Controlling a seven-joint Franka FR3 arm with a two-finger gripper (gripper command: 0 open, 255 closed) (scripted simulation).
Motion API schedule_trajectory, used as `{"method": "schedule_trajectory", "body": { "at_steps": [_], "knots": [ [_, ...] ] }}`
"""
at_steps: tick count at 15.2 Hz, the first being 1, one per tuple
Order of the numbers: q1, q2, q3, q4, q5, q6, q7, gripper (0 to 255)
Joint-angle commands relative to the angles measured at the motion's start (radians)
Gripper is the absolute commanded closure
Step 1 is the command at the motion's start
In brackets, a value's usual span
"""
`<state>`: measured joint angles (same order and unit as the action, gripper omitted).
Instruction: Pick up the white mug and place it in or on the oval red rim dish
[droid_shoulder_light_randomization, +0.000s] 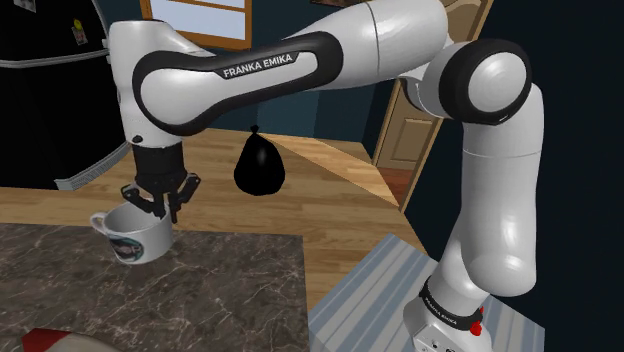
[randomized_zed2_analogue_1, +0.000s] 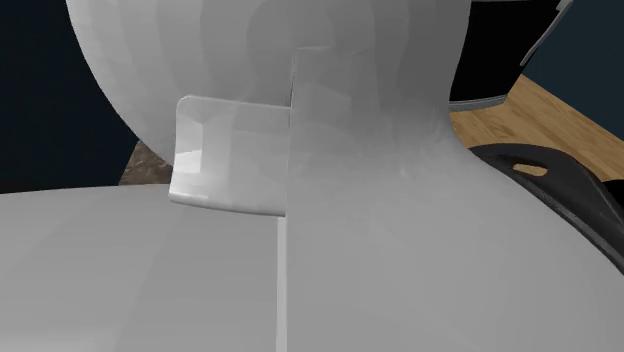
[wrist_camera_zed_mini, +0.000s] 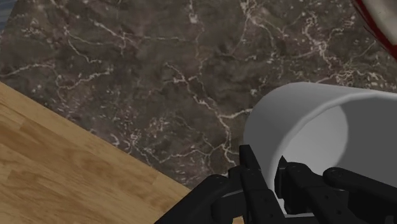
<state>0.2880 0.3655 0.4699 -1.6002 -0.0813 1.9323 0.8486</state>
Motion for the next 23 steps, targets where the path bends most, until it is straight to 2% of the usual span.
{"method": "schedule_trajectory", "body": {
  "at_steps": [1,3,7,13,19,23],
  "knots": [
    [0.001,-0.008,0.002,0.017,0.003,-0.024,0.001,255],
    [0.001,-0.012,0.004,0.038,0.006,-0.049,0.001,255],
    [0.049,-0.042,0.031,0.000,0.010,-0.035,0.079,255],
    [0.132,-0.058,0.072,-0.017,0.004,-0.028,0.205,255],
    [0.230,-0.038,0.109,0.013,-0.021,-0.037,0.341,255],
    [0.232,-0.030,0.108,-0.018,-0.026,0.001,0.346,255]
  ]
}}
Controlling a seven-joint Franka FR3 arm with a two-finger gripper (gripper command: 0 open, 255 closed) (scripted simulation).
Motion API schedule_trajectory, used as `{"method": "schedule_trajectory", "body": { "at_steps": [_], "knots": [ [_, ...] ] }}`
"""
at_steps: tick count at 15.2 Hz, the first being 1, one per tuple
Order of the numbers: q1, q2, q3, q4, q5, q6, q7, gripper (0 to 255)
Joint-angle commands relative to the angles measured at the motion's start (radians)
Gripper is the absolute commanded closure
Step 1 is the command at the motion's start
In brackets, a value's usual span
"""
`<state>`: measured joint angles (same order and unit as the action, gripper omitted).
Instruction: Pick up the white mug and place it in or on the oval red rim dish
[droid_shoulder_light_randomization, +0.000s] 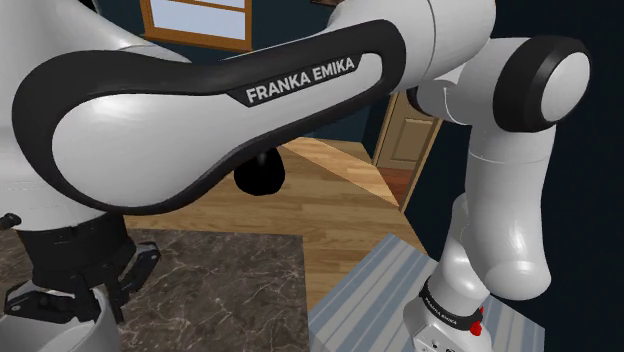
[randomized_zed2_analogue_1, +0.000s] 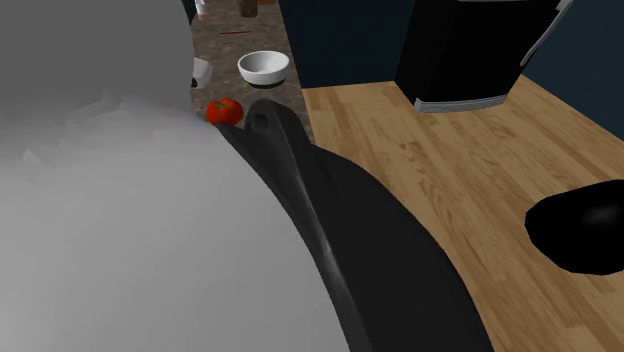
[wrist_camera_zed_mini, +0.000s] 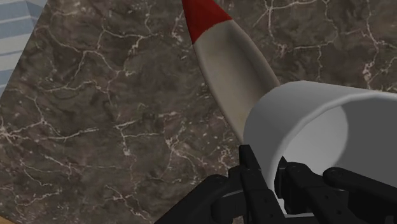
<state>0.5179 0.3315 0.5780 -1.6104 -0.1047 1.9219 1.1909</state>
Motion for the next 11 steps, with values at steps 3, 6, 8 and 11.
{"method": "schedule_trajectory", "body": {
  "at_steps": [3,6,8,11],
  "knots": [
    [0.002,0.012,-0.003,-0.037,-0.008,0.048,0.005,255],
    [0.003,0.023,-0.006,-0.064,-0.015,0.084,0.008,255],
    [0.004,0.031,-0.009,-0.081,-0.020,0.108,0.010,255],
    [0.006,0.044,-0.013,-0.105,-0.028,0.143,0.013,255]
  ]
}}
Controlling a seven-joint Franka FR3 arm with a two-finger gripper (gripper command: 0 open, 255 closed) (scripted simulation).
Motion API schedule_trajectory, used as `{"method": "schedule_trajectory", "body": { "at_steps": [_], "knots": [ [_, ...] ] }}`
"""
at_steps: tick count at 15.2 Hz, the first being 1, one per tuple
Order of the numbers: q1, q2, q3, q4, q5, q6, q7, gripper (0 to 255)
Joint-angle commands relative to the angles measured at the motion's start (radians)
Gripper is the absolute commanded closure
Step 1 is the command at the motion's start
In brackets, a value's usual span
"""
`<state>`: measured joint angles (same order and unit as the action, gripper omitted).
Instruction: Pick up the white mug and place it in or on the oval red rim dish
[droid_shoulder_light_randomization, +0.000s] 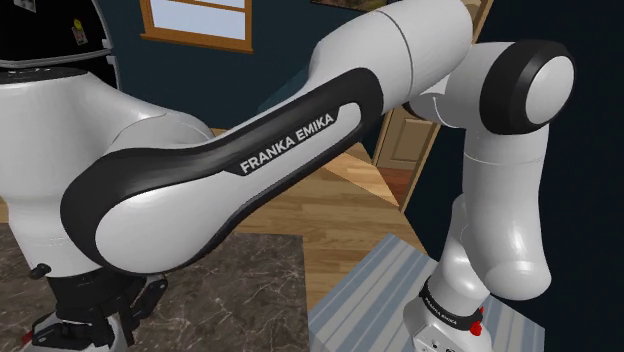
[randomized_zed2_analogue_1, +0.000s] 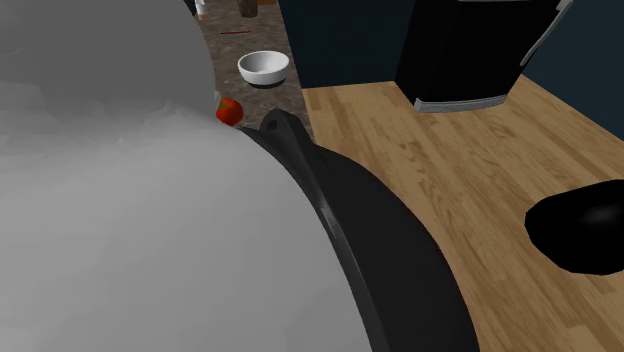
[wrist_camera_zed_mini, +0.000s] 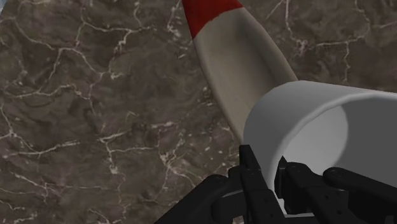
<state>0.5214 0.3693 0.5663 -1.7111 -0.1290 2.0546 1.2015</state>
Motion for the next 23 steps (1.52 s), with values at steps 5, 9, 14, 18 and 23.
{"method": "schedule_trajectory", "body": {
  "at_steps": [5,9,14,18,23],
  "knots": [
    [0.004,0.017,-0.005,-0.018,-0.010,0.034,0.005,255],
    [0.004,0.017,-0.005,-0.018,-0.010,0.034,0.005,255],
    [0.005,0.017,-0.005,-0.018,-0.011,0.034,0.006,0],
    [-0.007,-0.021,0.005,0.035,0.013,-0.053,-0.010,0],
    [-0.009,-0.029,0.007,0.051,0.018,-0.076,-0.013,0]
  ]
}}
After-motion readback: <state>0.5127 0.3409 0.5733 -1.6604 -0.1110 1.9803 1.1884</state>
